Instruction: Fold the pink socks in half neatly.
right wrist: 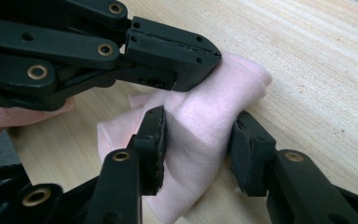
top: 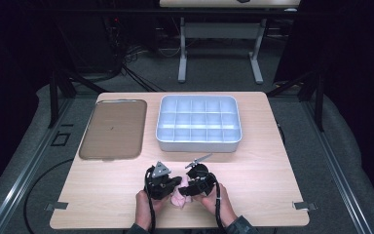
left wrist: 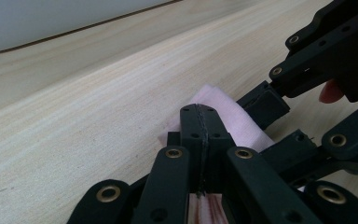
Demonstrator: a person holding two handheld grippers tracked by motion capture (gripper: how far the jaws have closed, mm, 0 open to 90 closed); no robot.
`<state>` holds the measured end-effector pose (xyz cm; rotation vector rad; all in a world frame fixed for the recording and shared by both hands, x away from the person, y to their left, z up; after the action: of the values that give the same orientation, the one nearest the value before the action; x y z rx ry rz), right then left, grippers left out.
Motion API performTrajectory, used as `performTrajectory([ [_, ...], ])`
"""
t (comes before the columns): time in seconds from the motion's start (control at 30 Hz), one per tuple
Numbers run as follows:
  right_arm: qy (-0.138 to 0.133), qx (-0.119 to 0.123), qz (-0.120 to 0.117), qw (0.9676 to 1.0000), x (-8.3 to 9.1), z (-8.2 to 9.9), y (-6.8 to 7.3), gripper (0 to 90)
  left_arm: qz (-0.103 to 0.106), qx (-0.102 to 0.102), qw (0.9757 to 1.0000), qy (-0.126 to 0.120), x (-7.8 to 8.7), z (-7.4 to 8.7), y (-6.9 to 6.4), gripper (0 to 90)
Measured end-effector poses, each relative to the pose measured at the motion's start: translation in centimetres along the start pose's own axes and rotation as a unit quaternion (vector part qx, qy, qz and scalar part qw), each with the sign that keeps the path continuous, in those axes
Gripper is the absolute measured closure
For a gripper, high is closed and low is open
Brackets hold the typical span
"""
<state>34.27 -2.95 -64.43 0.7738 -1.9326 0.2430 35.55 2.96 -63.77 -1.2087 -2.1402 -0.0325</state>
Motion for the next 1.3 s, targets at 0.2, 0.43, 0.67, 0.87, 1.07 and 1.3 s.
performTrajectory([
  [0.2,0.009,-0.002,-0.015,0.9998,0.1,0.1,-0.2,66.6,-0.001,0.002,1.0000,-0.001,0.0,0.0,0.0,90.0],
  [0.43,0.009,0.010,-0.015,0.9998,0.2,0.1,-0.2,72.6,0.000,0.004,1.0000,-0.004,0.0,-0.1,0.0,90.0],
  [0.67,-0.003,0.038,0.004,0.9993,0.3,0.3,-0.2,74.9,-0.004,0.003,0.9999,-0.012,0.3,-0.2,0.0,87.4],
  [0.87,-0.026,0.044,0.003,0.9987,0.3,0.2,-0.2,76.1,-0.033,0.033,0.9983,-0.035,1.9,-0.3,1.1,54.3],
  [1.07,-0.040,0.049,0.004,0.9980,0.3,0.1,-0.2,76.7,-0.065,0.041,0.9965,-0.035,3.8,0.8,2.2,28.7],
  [1.3,-0.049,0.057,0.010,0.9971,0.4,0.2,-0.2,76.7,-0.110,0.038,0.9931,-0.015,5.6,2.6,4.1,21.5],
])
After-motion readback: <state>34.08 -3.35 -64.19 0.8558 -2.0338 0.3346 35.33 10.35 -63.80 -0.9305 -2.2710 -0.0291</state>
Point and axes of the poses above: each handheld gripper's, and its own axes: x roughly backward along the jaws, z roughly out of its underside, y roughly to its left, the point moved 10 cm from there along -x, roughly forward along the jaws, and after that the axes turned 11 degrees about z, right-handed, at the moved point
